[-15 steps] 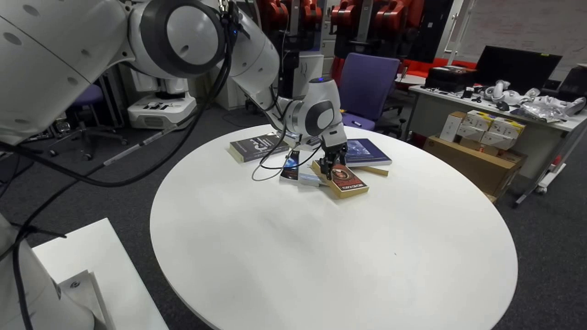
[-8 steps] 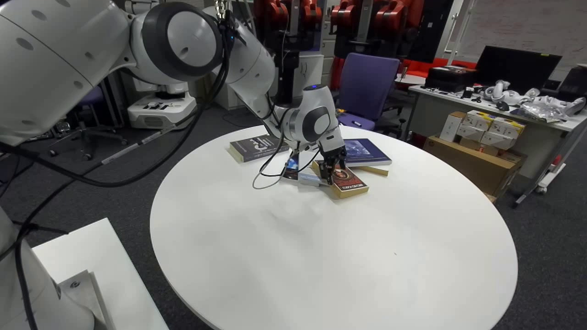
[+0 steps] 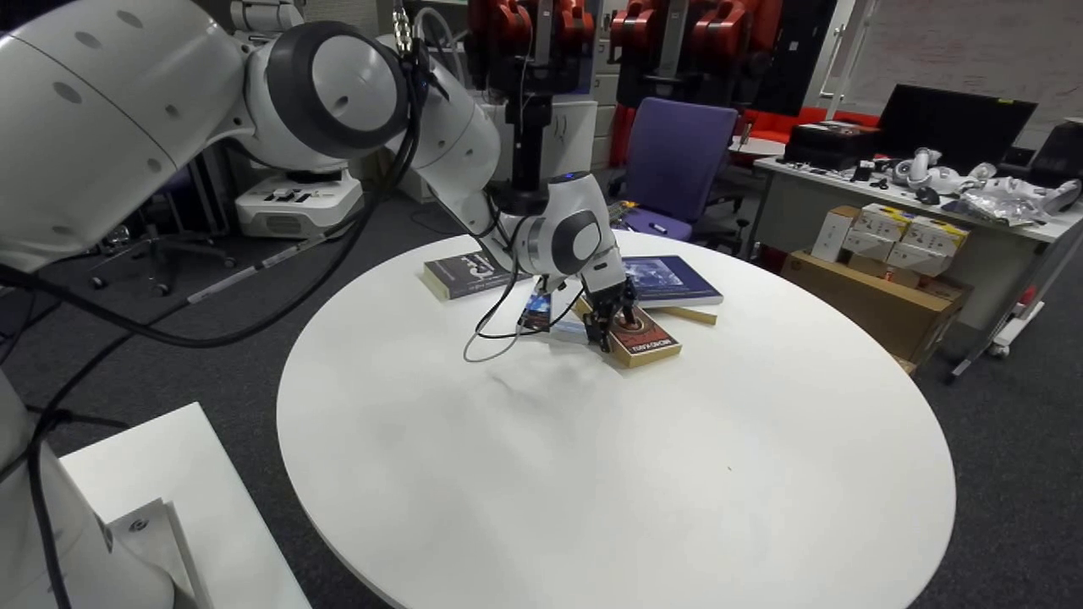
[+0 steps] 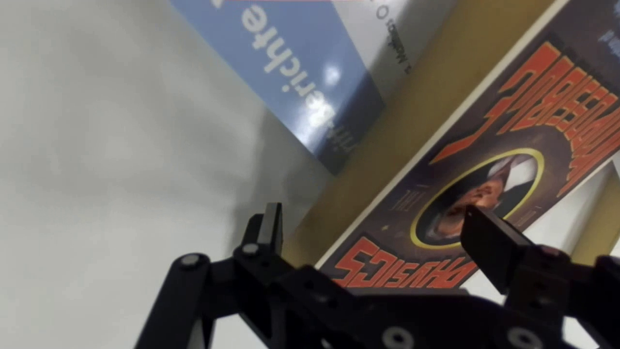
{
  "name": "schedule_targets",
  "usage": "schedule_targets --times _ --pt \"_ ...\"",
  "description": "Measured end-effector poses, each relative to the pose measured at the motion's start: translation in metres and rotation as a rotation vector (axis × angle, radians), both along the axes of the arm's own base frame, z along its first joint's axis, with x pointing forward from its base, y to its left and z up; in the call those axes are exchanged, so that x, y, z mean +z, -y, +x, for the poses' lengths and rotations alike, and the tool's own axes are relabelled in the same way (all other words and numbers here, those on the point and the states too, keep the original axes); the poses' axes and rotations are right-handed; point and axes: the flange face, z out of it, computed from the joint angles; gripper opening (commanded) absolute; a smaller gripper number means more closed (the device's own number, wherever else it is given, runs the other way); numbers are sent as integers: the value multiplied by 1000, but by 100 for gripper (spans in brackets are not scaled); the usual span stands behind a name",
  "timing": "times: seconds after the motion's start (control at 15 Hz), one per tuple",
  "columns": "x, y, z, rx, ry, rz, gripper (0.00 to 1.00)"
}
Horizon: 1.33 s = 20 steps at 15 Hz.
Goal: Remove the book with red writings from the pile of books and put it on the table
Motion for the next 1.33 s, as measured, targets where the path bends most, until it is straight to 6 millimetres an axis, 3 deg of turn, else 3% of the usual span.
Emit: schedule_targets --times 0.27,0.33,0.47,1.0,1.07,1.33 --pt "0 0 0 -15 5 5 100" --pt "0 0 0 -21 6 6 75" --pt "0 1 0 -30 9 7 68" --pt "11 12 6 -50 34 -7 10" --pt "13 13 6 -54 37 -8 6" --pt "16 15 8 -57 45 -10 5"
